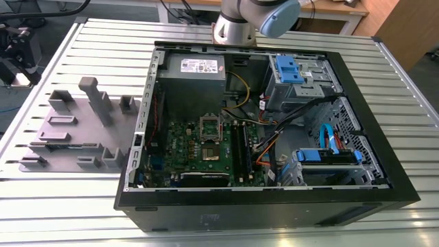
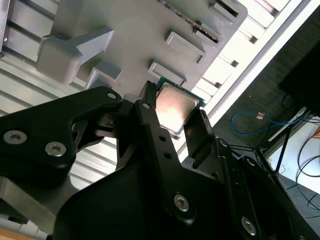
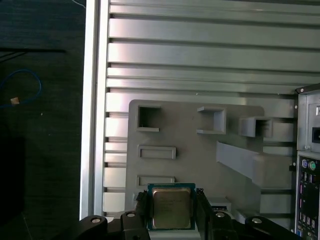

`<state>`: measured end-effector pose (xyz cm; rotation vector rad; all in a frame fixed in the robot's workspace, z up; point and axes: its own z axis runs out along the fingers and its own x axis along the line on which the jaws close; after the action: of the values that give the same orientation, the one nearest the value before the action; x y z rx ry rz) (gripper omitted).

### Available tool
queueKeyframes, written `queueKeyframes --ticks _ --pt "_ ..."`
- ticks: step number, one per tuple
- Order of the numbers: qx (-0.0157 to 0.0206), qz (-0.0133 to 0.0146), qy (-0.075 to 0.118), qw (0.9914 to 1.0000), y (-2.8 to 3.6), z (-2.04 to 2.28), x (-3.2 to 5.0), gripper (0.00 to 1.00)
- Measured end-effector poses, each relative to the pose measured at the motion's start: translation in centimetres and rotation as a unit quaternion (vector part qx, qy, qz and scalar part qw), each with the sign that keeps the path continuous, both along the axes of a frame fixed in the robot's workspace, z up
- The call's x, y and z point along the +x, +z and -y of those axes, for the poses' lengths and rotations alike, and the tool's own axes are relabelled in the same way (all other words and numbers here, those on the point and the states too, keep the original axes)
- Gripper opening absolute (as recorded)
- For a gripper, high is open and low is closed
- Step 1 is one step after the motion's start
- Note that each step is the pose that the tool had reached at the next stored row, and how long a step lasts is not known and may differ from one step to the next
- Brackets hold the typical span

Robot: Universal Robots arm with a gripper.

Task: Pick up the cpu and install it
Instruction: 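Pick up the cpu and move it towards the insertion slot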

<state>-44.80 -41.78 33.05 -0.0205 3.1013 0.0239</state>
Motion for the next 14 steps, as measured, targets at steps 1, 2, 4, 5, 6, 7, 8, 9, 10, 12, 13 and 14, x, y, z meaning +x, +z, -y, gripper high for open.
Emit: queueKeyframes --ticks 1,2,4,5,6,7,8,9,10,12,13,14 --pt "0.0001 0.0 0.0 1.0 0.0 0.0 0.21 0.47" --pt "0.0001 0.0 0.0 1.0 0.0 0.0 0.42 0.47" --pt "0.0002 -0.0001 0.0 1.0 0.0 0.0 0.82 0.47" --pt "0.0002 0.0 0.0 1.0 0.0 0.0 0.97 0.47" --pt "0.0004 0.0 0.0 1.0 0.0 0.0 1.04 0.47" --pt "0.0005 0.0 0.0 1.0 0.0 -0.01 1.04 0.47" --pt "0.0009 0.0 0.0 1.0 0.0 -0.01 1.04 0.47" --pt "0.0015 -0.0001 0.0 1.0 0.03 0.0 1.04 0.47" --pt "0.0017 -0.0001 0.0 1.0 0.12 0.0 1.05 0.47" --pt "0.0022 0.0 0.0 1.0 0.43 -0.01 1.04 0.47" --pt "0.0025 0.0 0.0 1.0 0.66 0.0 1.05 0.47" --pt "0.0027 0.0 0.0 1.0 0.88 0.0 1.05 0.47"
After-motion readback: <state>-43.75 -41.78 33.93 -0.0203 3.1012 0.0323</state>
